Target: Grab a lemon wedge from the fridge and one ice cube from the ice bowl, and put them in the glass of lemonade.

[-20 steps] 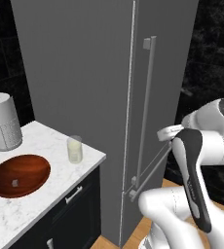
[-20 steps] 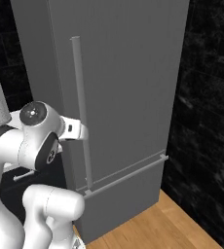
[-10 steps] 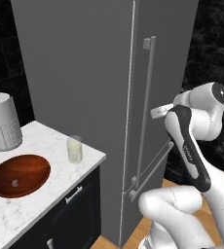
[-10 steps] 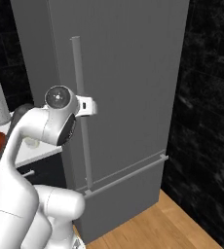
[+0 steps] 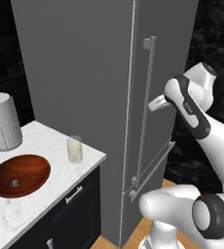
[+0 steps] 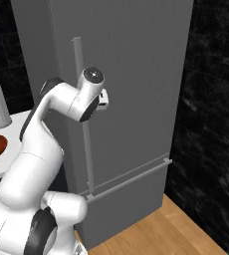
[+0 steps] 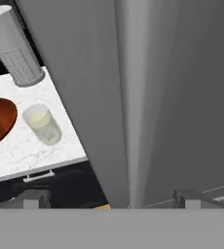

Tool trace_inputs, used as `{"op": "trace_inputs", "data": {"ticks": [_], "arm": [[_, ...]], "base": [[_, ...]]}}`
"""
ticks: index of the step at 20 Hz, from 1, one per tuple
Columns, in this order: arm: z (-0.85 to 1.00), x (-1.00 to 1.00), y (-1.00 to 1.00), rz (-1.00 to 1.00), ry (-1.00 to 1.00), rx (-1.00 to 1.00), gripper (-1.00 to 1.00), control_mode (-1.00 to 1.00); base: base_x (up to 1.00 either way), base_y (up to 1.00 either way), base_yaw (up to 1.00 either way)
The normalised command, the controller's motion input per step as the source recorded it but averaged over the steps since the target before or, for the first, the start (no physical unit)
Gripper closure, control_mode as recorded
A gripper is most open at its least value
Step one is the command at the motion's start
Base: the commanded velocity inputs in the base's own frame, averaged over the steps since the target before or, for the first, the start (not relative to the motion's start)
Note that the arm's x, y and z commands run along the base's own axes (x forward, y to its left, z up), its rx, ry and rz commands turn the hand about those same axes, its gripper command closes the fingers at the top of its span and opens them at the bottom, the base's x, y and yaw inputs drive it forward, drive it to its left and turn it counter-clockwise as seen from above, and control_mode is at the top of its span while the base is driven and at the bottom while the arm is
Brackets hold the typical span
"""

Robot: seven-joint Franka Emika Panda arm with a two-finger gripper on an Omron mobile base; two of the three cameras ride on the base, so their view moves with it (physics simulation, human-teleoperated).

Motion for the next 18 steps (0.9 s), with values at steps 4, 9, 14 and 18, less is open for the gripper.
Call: {"op": "trace_inputs", "data": {"ticks": [4, 9, 14, 18], "arm": [[-0.06, 0.22, 0.00, 0.03, 0.03, 0.01, -1.00, -1.00], [-0.02, 0.62, 0.04, 0.00, -0.01, 0.11, -1.00, -1.00], [0.00, 0.57, 0.19, 0.00, 0.02, 0.07, -1.00, -1.00], [-0.11, 0.10, 0.38, 0.00, 0.14, 0.00, -1.00, -1.00]], "base": [[0.00, 0.00, 0.00], [0.00, 0.00, 0.00], [0.00, 0.00, 0.00], [0.00, 0.00, 0.00]]}}
